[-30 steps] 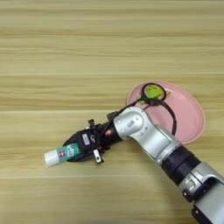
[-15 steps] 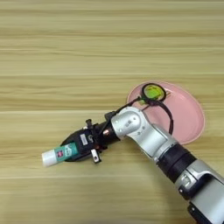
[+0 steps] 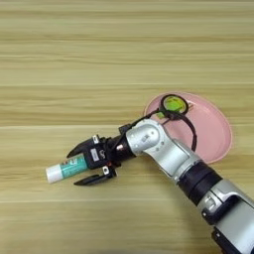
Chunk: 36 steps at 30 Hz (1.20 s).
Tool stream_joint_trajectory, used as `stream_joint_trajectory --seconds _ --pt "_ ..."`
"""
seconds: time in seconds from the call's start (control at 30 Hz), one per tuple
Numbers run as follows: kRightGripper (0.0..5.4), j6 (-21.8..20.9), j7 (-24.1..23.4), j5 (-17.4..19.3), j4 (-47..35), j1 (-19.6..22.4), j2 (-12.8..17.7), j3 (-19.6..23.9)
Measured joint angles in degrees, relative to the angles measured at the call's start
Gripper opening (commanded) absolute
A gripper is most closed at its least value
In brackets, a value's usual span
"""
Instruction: Move the objects on the table
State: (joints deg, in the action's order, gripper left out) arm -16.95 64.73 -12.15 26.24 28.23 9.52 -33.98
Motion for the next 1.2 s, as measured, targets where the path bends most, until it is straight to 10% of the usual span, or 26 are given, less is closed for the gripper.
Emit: stream_joint_trajectory --seconds 0.6,0.93,1.2 --pt "5.36 1.41 -0.01 1.05 -0.50 0.00 -0.31 0.82" --pt "5.39 2.20 -0.85 1.32 -0.53 0.00 -1.02 1.41" --pt "5.39 3.64 -0.08 12.25 -4.92 0.15 -3.43 8.41"
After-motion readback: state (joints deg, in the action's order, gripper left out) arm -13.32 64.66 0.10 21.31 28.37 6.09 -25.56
